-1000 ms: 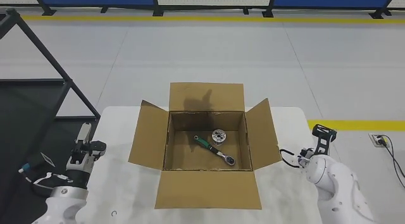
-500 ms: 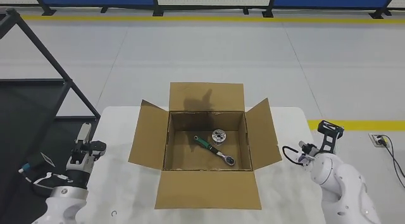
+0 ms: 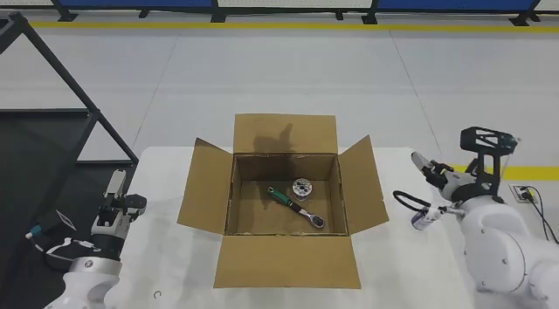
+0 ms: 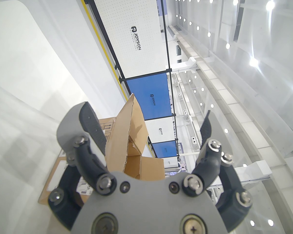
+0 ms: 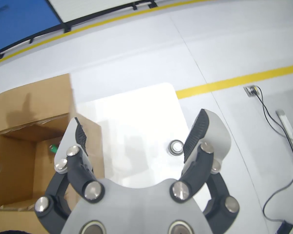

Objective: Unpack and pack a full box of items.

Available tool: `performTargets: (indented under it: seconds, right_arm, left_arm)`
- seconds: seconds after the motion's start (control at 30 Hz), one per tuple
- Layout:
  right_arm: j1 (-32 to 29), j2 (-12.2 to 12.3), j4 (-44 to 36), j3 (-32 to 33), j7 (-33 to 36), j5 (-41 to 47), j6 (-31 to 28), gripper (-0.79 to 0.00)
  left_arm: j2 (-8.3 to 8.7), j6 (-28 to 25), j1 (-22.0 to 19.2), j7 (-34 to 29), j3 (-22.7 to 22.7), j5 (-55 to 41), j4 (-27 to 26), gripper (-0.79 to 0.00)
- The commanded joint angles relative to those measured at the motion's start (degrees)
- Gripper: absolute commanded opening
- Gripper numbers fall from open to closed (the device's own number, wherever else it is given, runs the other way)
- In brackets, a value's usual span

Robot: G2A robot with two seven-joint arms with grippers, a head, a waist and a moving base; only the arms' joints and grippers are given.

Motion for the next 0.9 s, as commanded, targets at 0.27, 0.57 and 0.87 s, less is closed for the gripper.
performTargets:
  seconds: [0.27, 0.57, 0.87]
  right_arm:
    - [7.7, -0.7, 2.9, -12.1, 3.7, 4.2, -4.4, 0.0]
    - [7.7, -0.7, 2.9, -12.1, 3.7, 4.2, -4.4, 0.0]
    - [7.3, -1.3, 6.3, -15.2, -2.8, 8.3, -4.7, 0.0]
  left_arm:
    - [0.0, 0.0, 0.0, 0.0, 0.0, 0.0, 0.0, 0.0]
    - [0.0, 0.0, 0.0, 0.0, 0.0, 0.0, 0.0, 0.0]
    - [0.02, -0.4, 0.2, -0.1, 0.2, 0.5, 0.1, 0.0]
